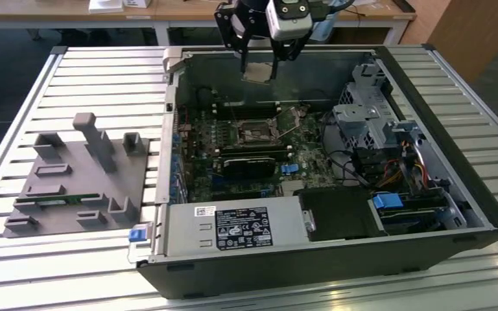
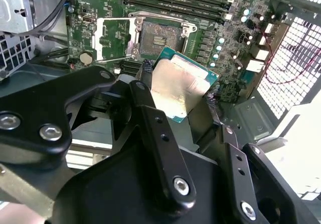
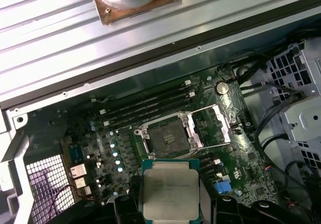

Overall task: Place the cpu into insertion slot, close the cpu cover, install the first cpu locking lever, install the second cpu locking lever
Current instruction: 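Place the cpu into insertion slot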

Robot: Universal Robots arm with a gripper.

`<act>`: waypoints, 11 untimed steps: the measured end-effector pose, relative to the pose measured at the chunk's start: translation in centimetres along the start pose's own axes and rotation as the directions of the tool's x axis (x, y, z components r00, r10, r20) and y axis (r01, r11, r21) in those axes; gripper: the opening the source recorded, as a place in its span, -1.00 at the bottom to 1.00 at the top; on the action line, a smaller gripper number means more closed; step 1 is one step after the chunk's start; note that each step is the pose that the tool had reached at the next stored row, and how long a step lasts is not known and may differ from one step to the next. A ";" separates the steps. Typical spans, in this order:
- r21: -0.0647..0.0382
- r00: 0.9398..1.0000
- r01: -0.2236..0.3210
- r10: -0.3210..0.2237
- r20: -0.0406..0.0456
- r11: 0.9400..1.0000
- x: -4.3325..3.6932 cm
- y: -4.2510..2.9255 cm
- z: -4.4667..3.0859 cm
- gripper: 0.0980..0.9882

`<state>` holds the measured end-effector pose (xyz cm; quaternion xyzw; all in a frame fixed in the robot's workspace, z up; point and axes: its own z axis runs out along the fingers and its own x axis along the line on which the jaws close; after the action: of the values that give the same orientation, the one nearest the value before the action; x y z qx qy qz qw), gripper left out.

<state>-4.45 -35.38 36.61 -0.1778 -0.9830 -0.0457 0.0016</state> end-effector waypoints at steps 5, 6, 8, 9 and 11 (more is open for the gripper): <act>0.000 1.000 -0.021 0.021 0.002 1.000 0.05 -0.02 0.00 -0.02; -0.001 1.000 -0.025 0.025 0.002 1.000 0.06 -0.02 0.01 -0.02; -0.001 0.999 -0.032 0.032 0.003 0.999 0.07 -0.03 0.01 -0.02; -0.001 0.999 -0.036 0.036 0.003 0.999 0.08 -0.03 0.01 -0.02; -0.001 0.999 -0.043 0.043 0.004 0.999 0.10 -0.04 0.01 -0.02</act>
<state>-4.56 -35.38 36.60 -0.1992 -0.9789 -0.0457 0.0006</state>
